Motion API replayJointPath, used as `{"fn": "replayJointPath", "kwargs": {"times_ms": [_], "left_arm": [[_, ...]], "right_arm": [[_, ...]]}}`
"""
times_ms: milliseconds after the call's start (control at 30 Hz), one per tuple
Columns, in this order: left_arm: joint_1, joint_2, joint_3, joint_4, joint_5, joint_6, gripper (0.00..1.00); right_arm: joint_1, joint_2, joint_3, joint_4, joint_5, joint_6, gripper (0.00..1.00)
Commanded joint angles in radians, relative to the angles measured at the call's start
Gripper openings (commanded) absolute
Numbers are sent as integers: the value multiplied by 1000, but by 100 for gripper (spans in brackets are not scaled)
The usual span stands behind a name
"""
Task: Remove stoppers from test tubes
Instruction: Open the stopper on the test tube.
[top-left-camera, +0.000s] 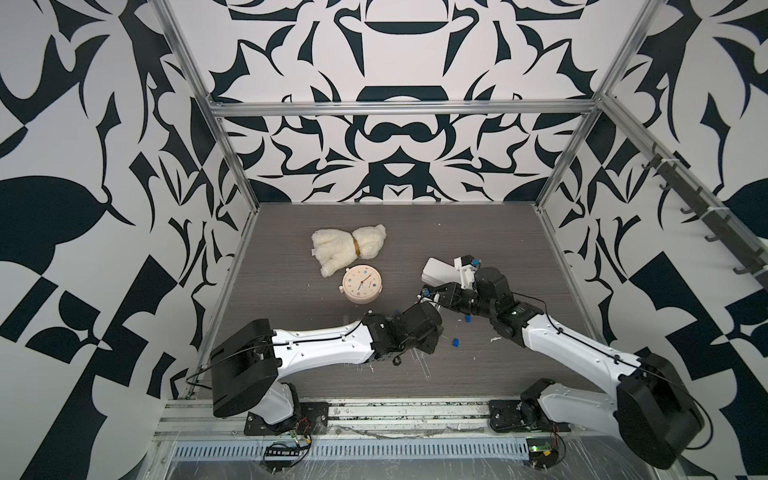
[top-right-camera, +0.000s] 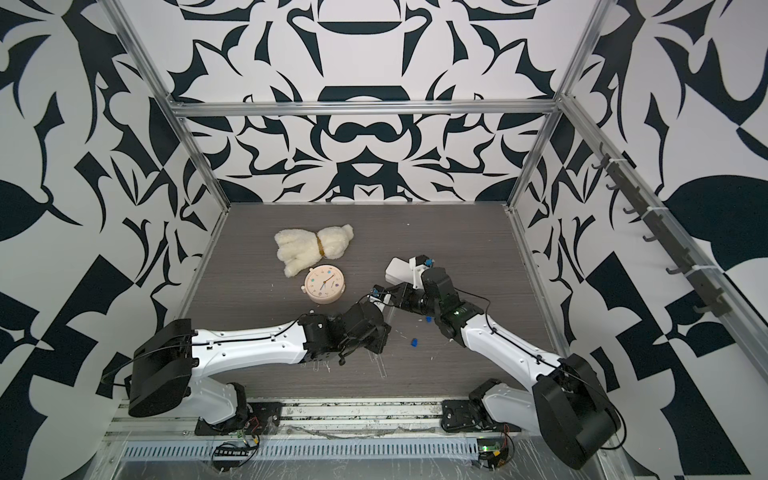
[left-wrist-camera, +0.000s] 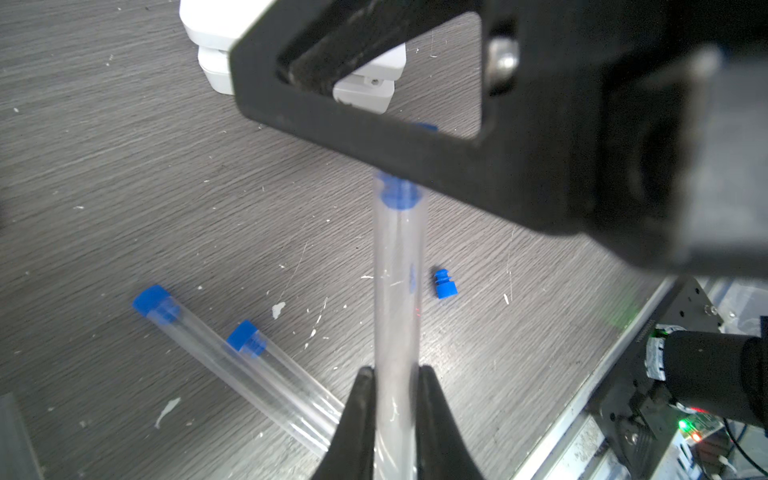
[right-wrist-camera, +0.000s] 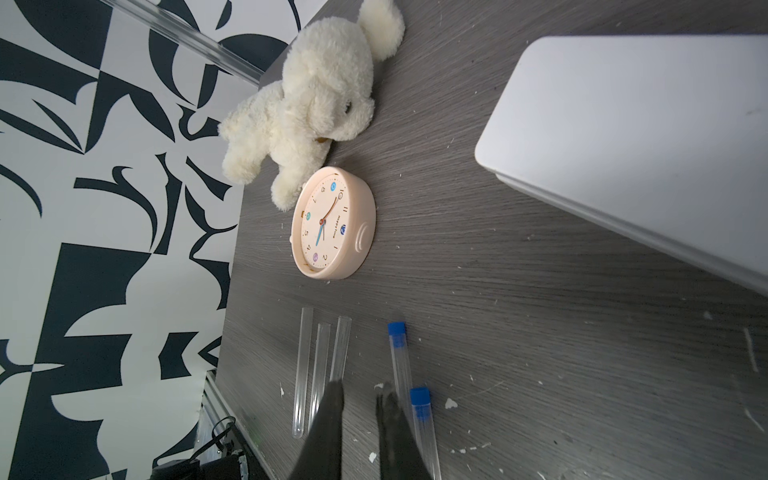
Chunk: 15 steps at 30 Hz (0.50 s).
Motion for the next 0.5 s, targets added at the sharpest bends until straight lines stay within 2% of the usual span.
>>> {"fn": "replayJointPath", "kwargs": {"times_ms": [0, 300, 467], "left_arm": [[-1, -5, 16, 7, -2, 11, 15], [-1, -10, 13, 5, -3, 8, 15], [-1, -10, 11, 5, -13, 8, 15]], "right_arm": [[7, 0, 16, 31, 1, -14, 0], [8, -20, 34, -30, 60, -65, 0], [-5, -22, 2, 49, 7, 3, 0]]}}
